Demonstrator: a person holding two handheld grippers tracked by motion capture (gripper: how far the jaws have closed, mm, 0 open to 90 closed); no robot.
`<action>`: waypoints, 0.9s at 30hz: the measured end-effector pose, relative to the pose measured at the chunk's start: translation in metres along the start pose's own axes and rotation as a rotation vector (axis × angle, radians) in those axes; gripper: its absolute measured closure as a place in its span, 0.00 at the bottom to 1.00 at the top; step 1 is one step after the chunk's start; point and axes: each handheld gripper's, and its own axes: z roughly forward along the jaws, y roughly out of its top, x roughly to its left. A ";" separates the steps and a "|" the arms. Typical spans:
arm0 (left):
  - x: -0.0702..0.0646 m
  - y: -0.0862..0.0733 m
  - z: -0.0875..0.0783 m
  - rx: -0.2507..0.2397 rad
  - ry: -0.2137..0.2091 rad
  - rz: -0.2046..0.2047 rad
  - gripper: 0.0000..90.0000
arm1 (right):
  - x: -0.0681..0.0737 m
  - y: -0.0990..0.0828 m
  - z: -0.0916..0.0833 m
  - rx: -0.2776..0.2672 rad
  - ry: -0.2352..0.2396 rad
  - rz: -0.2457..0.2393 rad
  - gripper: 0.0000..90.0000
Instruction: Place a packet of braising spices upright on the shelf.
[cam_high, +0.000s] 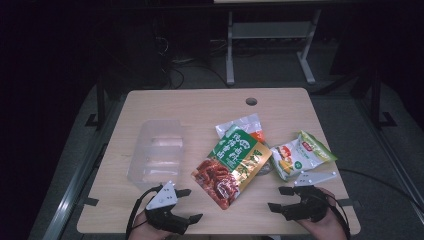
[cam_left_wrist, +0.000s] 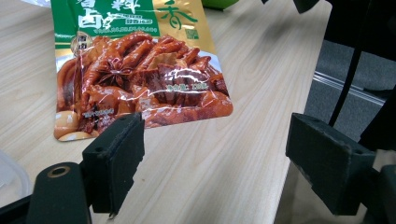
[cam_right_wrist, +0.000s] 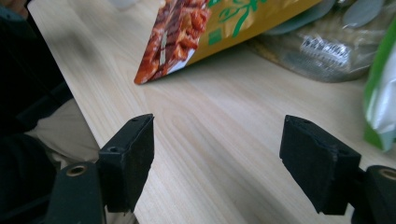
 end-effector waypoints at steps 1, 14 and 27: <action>0.000 0.000 0.000 0.000 0.000 0.000 0.21 | 0.000 0.000 -0.002 -0.008 -0.001 0.004 0.29; 0.002 0.002 0.000 -0.009 0.011 0.008 0.21 | -0.008 0.024 0.004 -0.023 -0.010 0.031 0.29; -0.003 0.004 0.004 0.002 -0.006 0.034 0.21 | -0.019 0.045 0.036 0.009 0.004 0.047 0.32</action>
